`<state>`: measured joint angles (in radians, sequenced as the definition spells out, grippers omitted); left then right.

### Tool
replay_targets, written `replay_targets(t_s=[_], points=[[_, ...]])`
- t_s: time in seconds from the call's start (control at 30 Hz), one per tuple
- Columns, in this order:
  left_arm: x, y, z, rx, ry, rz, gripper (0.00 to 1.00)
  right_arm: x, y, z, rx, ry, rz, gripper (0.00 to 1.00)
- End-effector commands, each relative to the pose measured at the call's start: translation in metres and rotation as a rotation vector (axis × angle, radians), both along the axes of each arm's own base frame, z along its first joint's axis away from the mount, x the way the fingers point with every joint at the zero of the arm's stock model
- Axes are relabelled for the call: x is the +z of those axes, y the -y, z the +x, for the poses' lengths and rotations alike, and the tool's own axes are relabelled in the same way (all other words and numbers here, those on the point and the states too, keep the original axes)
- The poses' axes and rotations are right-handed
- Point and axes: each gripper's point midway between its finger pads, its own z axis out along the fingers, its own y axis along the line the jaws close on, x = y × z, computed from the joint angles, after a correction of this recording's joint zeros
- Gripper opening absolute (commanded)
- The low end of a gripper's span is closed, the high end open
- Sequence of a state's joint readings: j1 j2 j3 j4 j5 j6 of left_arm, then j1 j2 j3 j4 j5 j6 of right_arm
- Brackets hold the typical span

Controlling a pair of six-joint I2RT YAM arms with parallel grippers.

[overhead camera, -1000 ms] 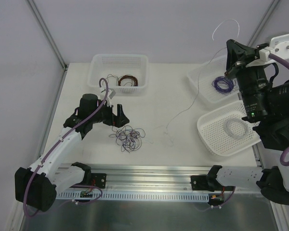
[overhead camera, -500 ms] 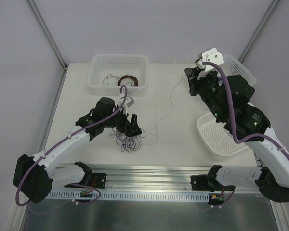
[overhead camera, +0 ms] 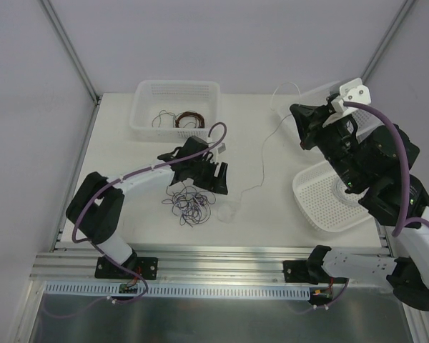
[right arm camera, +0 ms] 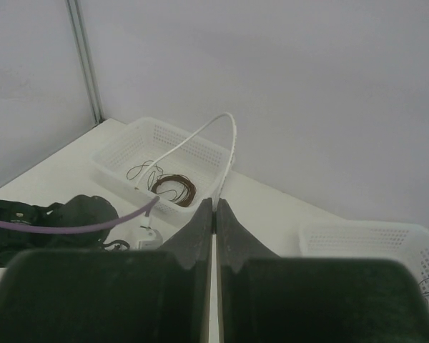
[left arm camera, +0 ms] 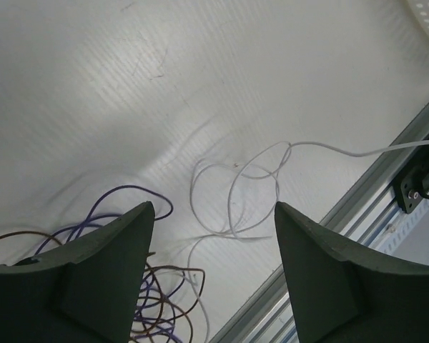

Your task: Untangle the cables

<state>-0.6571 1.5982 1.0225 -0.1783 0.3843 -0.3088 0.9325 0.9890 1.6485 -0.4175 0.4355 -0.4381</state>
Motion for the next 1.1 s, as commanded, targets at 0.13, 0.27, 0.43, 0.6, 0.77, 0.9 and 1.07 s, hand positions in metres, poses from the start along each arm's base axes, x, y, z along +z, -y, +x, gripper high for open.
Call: replay_targets(t_s=[0.13, 0.27, 0.43, 0.6, 0.77, 0.9, 1.07], points=[[-0.005, 0.043, -0.02, -0.111, -0.065, -0.037, 0.62, 0.005, 0.004, -0.006, 0.017, 0.009, 0.027, 0.01], [-0.02, 0.044, -0.026, -0.12, -0.109, -0.02, 0.53, 0.002, 0.008, -0.007, 0.008, 0.008, 0.028, 0.01], [-0.028, 0.043, -0.028, -0.124, -0.116, 0.0, 0.26, -0.001, 0.015, -0.01, -0.006, 0.007, 0.032, 0.01], [-0.021, 0.027, -0.002, -0.055, -0.004, 0.056, 0.0, -0.011, 0.034, -0.013, -0.062, -0.006, 0.026, 0.01], [-0.01, -0.045, 0.051, 0.237, 0.024, 0.135, 0.0, -0.006, 0.066, -0.027, -0.111, 0.005, 0.042, 0.01], [-0.004, -0.11, 0.083, 0.444, 0.011, 0.17, 0.0, 0.001, 0.09, -0.038, -0.15, 0.022, 0.063, 0.01], [0.001, -0.177, 0.108, 0.637, -0.025, 0.196, 0.0, 0.01, 0.115, -0.05, -0.19, 0.049, 0.086, 0.01]])
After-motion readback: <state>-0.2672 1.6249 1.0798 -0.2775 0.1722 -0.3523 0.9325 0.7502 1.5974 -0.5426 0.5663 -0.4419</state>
